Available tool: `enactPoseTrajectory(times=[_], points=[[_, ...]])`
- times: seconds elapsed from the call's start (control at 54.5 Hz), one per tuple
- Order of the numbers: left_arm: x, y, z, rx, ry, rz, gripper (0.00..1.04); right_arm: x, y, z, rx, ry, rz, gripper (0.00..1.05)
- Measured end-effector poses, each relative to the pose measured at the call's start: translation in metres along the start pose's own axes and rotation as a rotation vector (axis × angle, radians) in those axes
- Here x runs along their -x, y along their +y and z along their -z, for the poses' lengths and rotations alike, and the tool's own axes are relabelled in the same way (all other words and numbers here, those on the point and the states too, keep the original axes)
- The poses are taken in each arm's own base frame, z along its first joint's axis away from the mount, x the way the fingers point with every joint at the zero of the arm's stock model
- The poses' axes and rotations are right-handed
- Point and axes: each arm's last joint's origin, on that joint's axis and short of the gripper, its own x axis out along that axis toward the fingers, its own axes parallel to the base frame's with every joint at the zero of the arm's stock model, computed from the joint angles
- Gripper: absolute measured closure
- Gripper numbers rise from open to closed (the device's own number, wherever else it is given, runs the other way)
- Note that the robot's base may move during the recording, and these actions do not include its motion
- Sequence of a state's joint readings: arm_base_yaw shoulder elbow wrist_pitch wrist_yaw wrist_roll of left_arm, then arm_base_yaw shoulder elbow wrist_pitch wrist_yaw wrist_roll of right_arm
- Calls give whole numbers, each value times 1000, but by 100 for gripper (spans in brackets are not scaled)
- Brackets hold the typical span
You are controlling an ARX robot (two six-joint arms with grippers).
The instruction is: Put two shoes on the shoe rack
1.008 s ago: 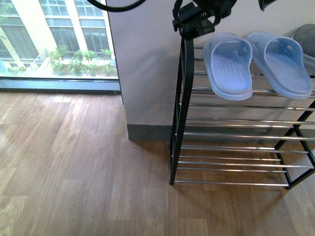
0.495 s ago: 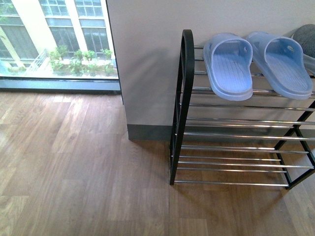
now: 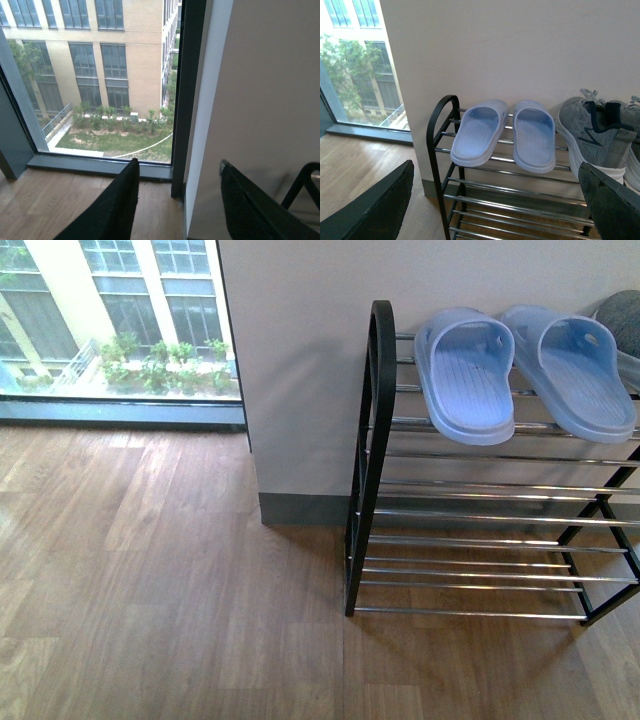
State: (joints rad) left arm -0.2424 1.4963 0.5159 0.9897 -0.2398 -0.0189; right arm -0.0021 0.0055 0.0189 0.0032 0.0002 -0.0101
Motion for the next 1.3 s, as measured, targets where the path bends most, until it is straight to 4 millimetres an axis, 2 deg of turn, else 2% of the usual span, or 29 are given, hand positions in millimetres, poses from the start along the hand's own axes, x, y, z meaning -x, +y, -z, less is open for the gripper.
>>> enactPoseTrajectory(times=[0.092,0.22,0.44,0.733,1.302], points=[[17,10,9,-8,22,6,77,0,0,0,0,0,0,9],[44,26,14,-10,19,1,104,0,0,0,0,0,0,9],[82,42,21,-12,19,4,103,0,0,0,0,0,0,9],[109,57,35,-12,32,20,103,0,0,0,0,0,0,9],[140,61,28,-13,10,1,103,0,0,0,0,0,0,9]])
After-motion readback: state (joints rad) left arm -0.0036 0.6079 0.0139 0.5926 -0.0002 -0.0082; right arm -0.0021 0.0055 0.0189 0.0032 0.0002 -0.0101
